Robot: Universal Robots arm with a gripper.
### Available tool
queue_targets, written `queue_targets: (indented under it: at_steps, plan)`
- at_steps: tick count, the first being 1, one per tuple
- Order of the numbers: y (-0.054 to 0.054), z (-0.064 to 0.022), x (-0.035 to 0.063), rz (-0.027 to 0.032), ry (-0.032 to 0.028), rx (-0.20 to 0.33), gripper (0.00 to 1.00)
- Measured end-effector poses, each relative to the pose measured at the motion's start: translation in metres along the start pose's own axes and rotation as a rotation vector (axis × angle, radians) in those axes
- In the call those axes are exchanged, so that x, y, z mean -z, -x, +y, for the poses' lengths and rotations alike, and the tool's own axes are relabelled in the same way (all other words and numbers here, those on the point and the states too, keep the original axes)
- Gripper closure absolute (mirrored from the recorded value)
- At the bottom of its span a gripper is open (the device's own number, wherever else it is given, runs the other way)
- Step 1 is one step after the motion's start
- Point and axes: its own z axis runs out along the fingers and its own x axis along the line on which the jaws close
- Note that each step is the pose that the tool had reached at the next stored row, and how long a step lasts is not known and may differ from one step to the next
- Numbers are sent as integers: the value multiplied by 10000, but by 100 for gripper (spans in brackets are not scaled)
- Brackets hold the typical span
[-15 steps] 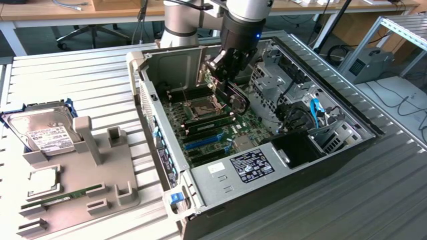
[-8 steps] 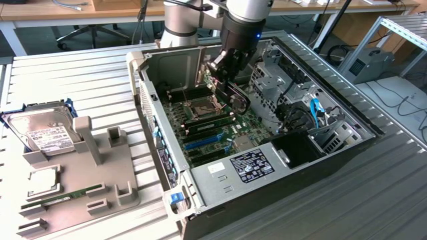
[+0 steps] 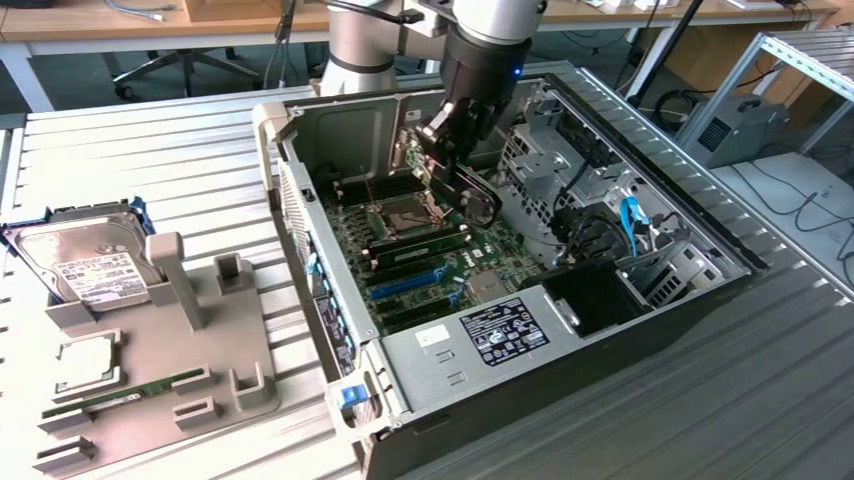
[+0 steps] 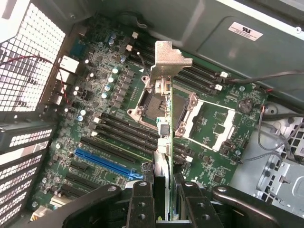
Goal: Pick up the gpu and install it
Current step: 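Insert the gpu into the slot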
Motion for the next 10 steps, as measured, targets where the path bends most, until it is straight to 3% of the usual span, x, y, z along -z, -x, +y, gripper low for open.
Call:
queue_targets:
  at_steps: [10]
  plan:
    - [1, -1, -6, 27, 12, 642, 74]
